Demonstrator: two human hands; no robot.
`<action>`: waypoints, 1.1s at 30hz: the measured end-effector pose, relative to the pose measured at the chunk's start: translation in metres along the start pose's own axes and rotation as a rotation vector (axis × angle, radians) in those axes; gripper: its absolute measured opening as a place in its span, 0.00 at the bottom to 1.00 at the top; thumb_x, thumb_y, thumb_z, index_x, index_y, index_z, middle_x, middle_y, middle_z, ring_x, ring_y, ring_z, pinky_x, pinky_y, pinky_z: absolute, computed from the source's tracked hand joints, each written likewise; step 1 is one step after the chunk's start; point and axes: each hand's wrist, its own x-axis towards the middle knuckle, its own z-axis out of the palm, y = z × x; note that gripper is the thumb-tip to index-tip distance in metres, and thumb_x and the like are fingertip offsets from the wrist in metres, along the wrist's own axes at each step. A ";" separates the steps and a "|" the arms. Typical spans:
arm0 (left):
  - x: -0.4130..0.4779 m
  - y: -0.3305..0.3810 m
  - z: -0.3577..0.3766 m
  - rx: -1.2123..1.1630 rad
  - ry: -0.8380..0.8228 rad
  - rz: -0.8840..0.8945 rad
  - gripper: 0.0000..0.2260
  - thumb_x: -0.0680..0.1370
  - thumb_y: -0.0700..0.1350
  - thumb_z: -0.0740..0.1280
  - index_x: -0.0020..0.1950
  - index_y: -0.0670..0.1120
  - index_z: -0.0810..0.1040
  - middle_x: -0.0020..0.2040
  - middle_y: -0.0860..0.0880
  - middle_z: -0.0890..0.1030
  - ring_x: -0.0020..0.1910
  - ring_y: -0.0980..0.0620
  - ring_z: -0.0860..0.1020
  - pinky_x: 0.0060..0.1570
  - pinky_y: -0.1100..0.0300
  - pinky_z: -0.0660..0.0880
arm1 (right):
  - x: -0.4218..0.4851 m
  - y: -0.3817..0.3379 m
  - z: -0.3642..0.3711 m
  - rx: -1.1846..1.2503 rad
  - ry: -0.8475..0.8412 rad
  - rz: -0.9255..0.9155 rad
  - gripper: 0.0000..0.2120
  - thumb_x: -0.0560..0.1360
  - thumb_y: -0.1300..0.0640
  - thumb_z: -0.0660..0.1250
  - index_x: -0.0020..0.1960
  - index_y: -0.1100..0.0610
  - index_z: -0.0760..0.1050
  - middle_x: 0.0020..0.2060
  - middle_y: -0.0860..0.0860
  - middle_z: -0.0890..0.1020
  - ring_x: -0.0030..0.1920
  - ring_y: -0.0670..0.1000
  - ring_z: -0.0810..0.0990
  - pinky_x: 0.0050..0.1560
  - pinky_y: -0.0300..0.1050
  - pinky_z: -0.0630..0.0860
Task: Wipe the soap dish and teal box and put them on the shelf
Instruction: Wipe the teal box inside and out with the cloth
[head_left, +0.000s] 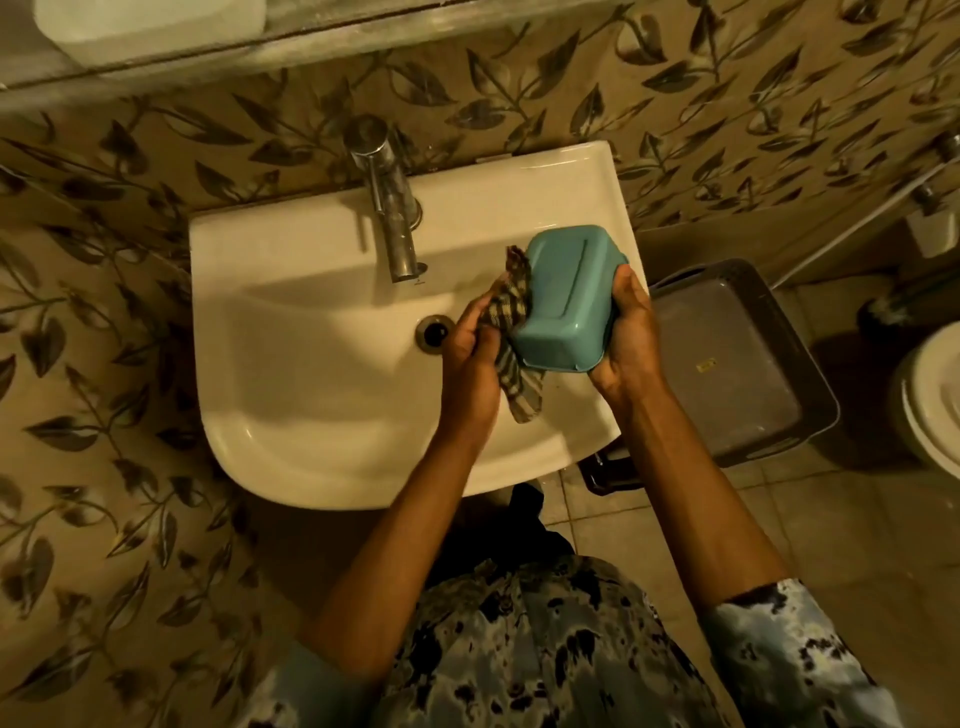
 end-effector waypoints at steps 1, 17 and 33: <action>-0.009 -0.002 0.003 -0.016 0.022 0.022 0.17 0.77 0.40 0.57 0.60 0.55 0.77 0.61 0.51 0.78 0.63 0.53 0.76 0.62 0.55 0.74 | 0.000 -0.002 0.002 -0.008 0.025 -0.034 0.22 0.83 0.54 0.52 0.73 0.63 0.63 0.61 0.63 0.75 0.56 0.60 0.78 0.58 0.59 0.76; 0.022 0.027 0.045 0.687 -0.150 0.331 0.18 0.79 0.35 0.56 0.68 0.44 0.72 0.73 0.46 0.68 0.73 0.47 0.65 0.72 0.51 0.64 | -0.009 0.016 0.018 -0.524 0.134 -0.327 0.16 0.83 0.57 0.53 0.68 0.62 0.67 0.59 0.59 0.78 0.58 0.55 0.79 0.59 0.51 0.78; -0.029 -0.035 -0.007 0.654 -0.389 0.569 0.20 0.77 0.30 0.56 0.62 0.47 0.76 0.71 0.56 0.70 0.76 0.53 0.58 0.72 0.57 0.65 | -0.004 -0.022 0.015 0.015 0.054 0.027 0.19 0.83 0.53 0.51 0.70 0.59 0.64 0.58 0.59 0.77 0.54 0.57 0.78 0.55 0.56 0.76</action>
